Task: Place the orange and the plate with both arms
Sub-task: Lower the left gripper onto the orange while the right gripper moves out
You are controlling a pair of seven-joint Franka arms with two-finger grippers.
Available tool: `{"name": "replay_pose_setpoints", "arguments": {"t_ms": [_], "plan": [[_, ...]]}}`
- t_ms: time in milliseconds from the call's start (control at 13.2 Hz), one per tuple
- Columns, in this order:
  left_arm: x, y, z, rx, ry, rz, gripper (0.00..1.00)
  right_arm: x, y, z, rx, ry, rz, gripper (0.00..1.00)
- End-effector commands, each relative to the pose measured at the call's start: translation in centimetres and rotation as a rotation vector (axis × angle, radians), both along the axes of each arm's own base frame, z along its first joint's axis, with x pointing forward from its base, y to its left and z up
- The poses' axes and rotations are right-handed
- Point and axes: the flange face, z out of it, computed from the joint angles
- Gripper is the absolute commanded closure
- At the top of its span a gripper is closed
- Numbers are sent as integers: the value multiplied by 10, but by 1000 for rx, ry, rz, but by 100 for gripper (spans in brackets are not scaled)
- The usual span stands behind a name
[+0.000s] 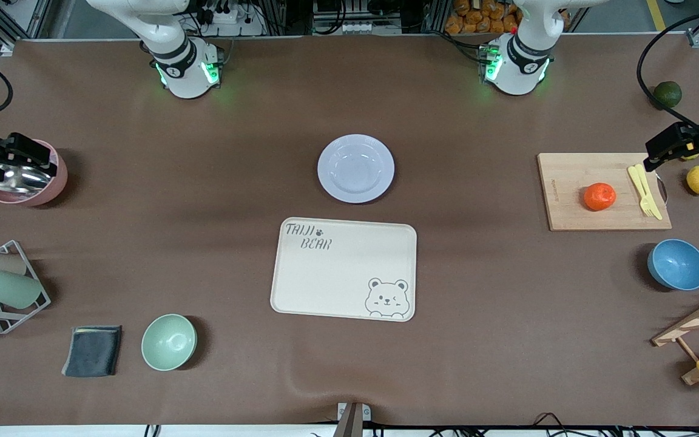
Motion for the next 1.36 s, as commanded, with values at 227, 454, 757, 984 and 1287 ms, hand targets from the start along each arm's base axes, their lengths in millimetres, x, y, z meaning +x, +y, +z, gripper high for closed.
{"name": "replay_pose_setpoints", "arguments": {"t_ms": [227, 454, 757, 984, 1287], "plan": [[2, 12, -6, -38, 20, 58, 0, 9, 0, -10, -15, 9, -22, 0], [5, 20, -48, -52, 136, 72, 0, 9, 5, -7, -19, 3, -19, 0], [-10, 57, -123, 24, 108, 125, 0, 12, 5, -16, -14, 23, -2, 0], [-33, 83, -183, 23, 82, 163, 0, 12, 16, -26, -6, 59, 7, 0], [-59, 120, -256, 27, 60, 208, 0, 19, 23, -47, 36, 101, 6, 0]]}}
